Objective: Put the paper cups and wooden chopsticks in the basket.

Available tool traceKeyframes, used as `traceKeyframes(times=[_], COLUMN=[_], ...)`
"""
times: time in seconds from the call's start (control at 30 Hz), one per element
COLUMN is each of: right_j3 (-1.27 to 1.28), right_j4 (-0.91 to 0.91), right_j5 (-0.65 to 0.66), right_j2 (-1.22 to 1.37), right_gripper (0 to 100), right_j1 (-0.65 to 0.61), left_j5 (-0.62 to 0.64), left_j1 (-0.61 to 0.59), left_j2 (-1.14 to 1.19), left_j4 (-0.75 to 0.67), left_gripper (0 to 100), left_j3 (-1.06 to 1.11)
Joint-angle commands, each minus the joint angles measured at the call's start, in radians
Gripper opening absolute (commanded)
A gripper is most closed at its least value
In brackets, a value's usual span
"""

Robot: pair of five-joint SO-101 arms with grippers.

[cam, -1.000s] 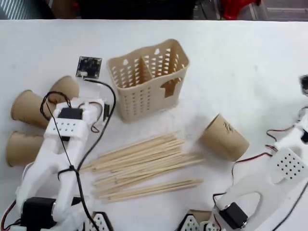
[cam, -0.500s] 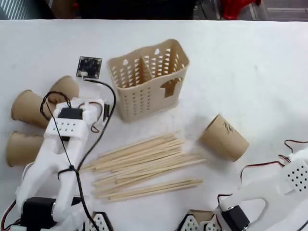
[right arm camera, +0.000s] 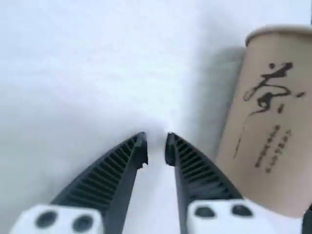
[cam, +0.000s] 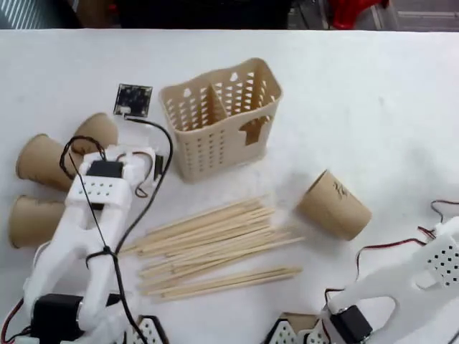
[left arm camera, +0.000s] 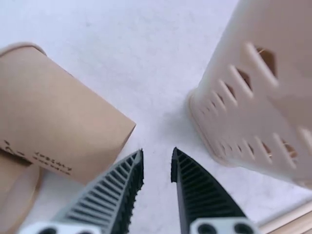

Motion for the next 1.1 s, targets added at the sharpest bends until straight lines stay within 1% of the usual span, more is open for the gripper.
traceKeyframes(times=[0.0,0.1,0.23,0.43,0.6,0.7,0.83,0.87,0.93,1.0,1.07], right_j3=[-0.006,-0.006,-0.006,-0.006,-0.005,0.048,0.224,0.288,0.422,0.557,0.690], right_j4=[0.145,0.185,0.317,0.519,0.691,0.708,0.690,0.676,0.657,0.673,0.708], right_j5=[0.015,0.012,0.000,-0.186,-0.270,-0.313,-0.315,-0.311,-0.302,-0.256,-0.241], right_j2=[-0.102,-0.134,-0.217,-0.507,-0.717,-0.820,-0.981,-1.027,-1.136,-1.264,-1.389], right_gripper=[7.3,7.3,7.1,6.8,3.9,3.9,4.1,4.1,4.2,4.3,4.6], right_j1=[-0.035,-0.044,-0.087,-0.133,-0.156,-0.156,-0.182,-0.199,-0.271,-0.387,-0.539], left_j5=[-0.009,-0.009,-0.009,-0.009,-0.009,-0.009,-0.009,-0.009,-0.009,-0.009,-0.009], left_j1=[-0.002,-0.002,-0.002,-0.002,-0.002,-0.002,-0.002,-0.002,-0.002,-0.002,-0.002], left_j2=[-0.031,-0.031,-0.031,-0.031,-0.031,-0.031,-0.031,-0.031,-0.031,-0.031,-0.031], left_j4=[-0.021,-0.021,-0.023,-0.023,-0.023,-0.023,-0.023,-0.023,-0.023,-0.023,-0.023], left_gripper=[11,11,11,11,11,11,11,11,11,11,11], left_j3=[-0.008,-0.008,-0.011,-0.009,-0.009,-0.009,-0.008,-0.008,-0.008,-0.008,-0.008])
